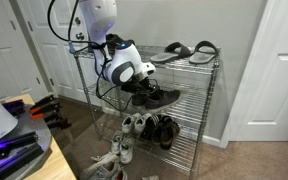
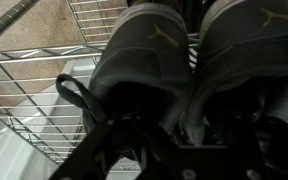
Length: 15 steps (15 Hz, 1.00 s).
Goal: Remove the grey pair of shoes from the top rack and put them on the second rack
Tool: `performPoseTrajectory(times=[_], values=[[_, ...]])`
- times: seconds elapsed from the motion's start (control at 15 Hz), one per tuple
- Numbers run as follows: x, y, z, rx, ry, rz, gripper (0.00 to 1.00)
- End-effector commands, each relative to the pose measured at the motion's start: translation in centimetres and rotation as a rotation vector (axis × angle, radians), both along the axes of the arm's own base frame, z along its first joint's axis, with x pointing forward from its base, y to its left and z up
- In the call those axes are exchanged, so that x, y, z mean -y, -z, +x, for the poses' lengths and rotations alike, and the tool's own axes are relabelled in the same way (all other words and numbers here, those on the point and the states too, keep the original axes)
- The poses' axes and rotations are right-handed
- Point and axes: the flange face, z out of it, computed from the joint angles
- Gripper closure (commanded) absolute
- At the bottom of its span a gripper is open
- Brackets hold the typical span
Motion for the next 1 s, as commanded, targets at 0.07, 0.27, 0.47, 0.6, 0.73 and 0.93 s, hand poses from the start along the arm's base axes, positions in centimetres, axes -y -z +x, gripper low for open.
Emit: performPoseTrajectory(times=[0.07, 0.27, 0.47, 0.6, 0.73, 0.93], values=[[1.0, -1.2, 0.3, 0.016, 0.023, -0.012, 0.02], [1.5, -2.4, -0.1, 0.023, 0.019, -0.018, 0.00], [1.8, -3.0, -1.5, 0.010, 0.011, -0.009, 0.00], [2.1, -3.5, -2.7, -0.003, 0.012, -0.011, 0.00], [2.5, -4.2, -4.3, -0.020, 0.011, -0.013, 0.00], [3.0, -5.2, -6.9, -0.067, -0.001, -0.014, 0.00]])
